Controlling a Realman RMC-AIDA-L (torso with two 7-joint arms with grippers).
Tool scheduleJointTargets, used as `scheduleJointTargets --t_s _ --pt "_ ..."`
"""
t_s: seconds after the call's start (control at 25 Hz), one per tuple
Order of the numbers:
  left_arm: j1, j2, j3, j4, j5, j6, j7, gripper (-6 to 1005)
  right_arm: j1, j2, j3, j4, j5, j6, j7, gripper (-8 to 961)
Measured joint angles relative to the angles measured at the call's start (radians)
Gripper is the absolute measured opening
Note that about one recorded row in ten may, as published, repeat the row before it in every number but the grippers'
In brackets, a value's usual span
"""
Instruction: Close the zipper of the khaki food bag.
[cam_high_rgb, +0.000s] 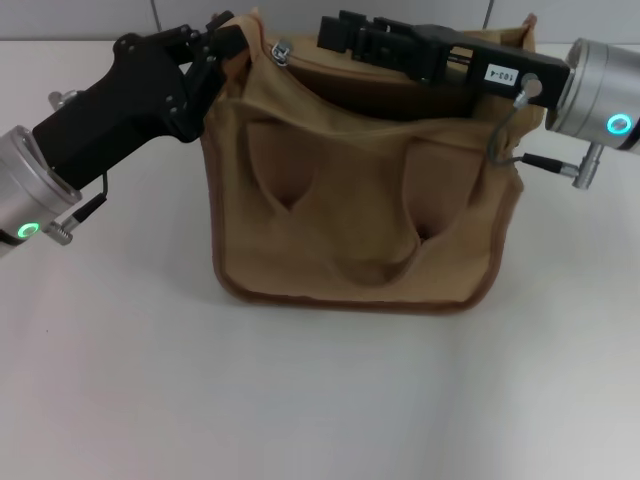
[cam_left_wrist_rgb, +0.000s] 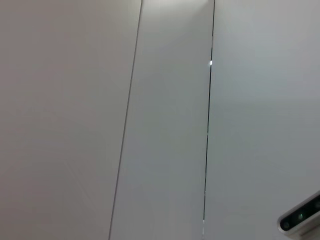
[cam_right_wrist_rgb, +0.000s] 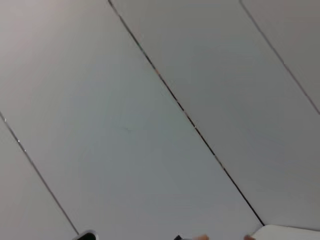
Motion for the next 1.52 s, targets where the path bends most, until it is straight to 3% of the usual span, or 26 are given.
scheduleJointTargets --t_s 0.2,0.52,1.08,1.4,1.52 --pt "-0.015 0.0 0.0 0.006 0.0 0.0 -0.008 44 -0.01 0.0 -0.008 0.008 -0.004 0.002 -0.037 662" --pt "-0.05 0.0 0.084 0.066 -0.001 -0.03 -0.09 49 -0.01 0.001 -0.022 0.043 -0.003 0.036 -0.133 662" --pt "-0.057 0.0 0.093 0.078 -0.001 -0.076 -0.095 57 0.003 0.001 -0.033 0.034 0.001 0.012 -0.211 662" --pt "-0.057 0.0 0.095 0.087 -0.001 -0.083 -0.095 62 -0.006 0.0 -0.036 -0.052 -0.002 0.041 -0.253 663" --pt "-0.057 0.0 0.098 0.092 -0.001 -0.084 -0.099 63 -0.005 -0.005 -0.085 -0.106 -0.007 0.074 -0.253 663"
